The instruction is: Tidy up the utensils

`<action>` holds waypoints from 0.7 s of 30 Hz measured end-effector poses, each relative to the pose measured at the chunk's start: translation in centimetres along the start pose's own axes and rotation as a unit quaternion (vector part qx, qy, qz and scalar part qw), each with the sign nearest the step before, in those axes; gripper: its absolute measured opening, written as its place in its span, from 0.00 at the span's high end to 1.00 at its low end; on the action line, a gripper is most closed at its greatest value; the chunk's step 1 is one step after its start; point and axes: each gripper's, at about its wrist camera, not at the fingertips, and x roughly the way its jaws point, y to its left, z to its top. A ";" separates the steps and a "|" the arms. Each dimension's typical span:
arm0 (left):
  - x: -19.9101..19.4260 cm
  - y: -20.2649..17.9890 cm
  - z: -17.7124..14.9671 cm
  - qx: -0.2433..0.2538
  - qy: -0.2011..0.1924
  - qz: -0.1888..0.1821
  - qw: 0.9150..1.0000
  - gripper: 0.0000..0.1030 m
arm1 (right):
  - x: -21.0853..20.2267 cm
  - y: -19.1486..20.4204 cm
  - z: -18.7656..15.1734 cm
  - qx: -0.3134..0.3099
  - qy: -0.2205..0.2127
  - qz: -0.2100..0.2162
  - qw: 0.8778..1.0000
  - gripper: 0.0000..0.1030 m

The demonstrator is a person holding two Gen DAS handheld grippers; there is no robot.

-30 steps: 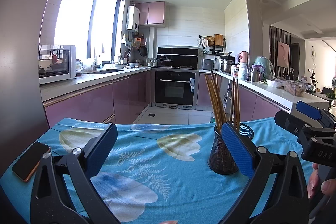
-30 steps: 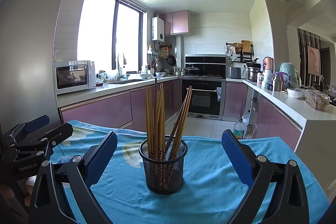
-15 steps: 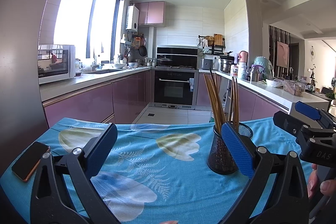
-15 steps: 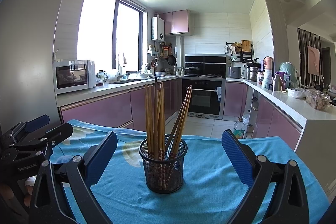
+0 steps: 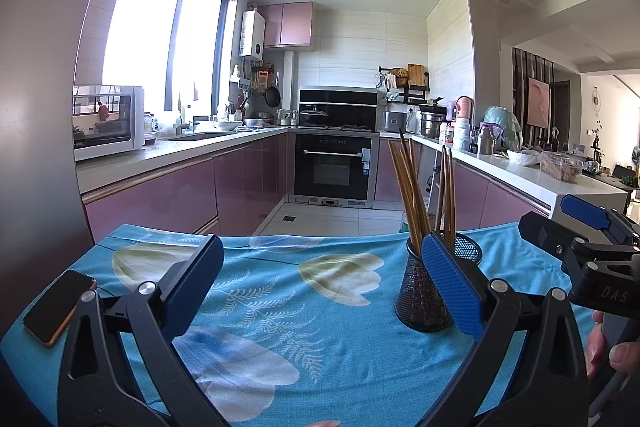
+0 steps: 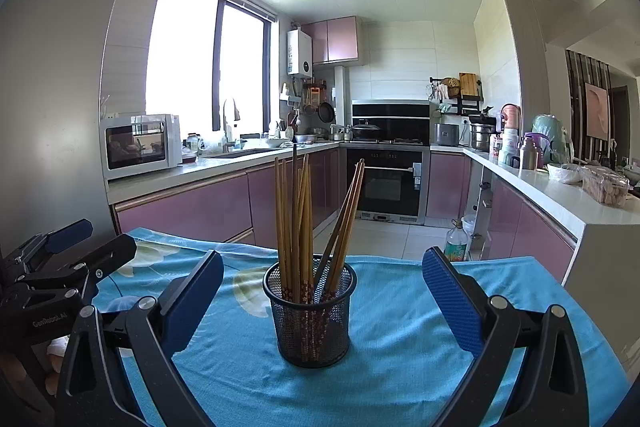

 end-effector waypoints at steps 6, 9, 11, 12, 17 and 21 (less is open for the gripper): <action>0.4 -0.1 -0.5 -0.004 0.009 -0.003 1.000 0.05 | 0.0 -0.1 -0.1 0.002 0.000 0.000 1.000 0.06; 0.4 -0.2 -0.6 0.003 0.010 -0.002 1.000 0.05 | 0.1 -0.2 -0.1 0.004 0.000 0.001 1.000 0.06; 0.5 -0.2 -0.6 0.005 0.008 -0.001 1.000 0.05 | 0.1 -0.2 -0.2 0.003 0.003 0.001 1.000 0.06; 0.4 -0.2 -0.5 0.005 0.007 -0.002 1.000 0.05 | 0.2 -0.2 -0.2 0.003 0.005 0.001 1.000 0.06; 1.4 0.5 -0.7 0.003 0.040 0.005 0.999 0.05 | 1.1 -2.0 -1.2 0.005 0.040 -0.017 0.999 0.06; 3.1 2.3 -1.1 -0.002 0.081 0.032 0.996 0.05 | 4.2 -6.3 -3.5 0.005 0.138 -0.074 0.988 0.06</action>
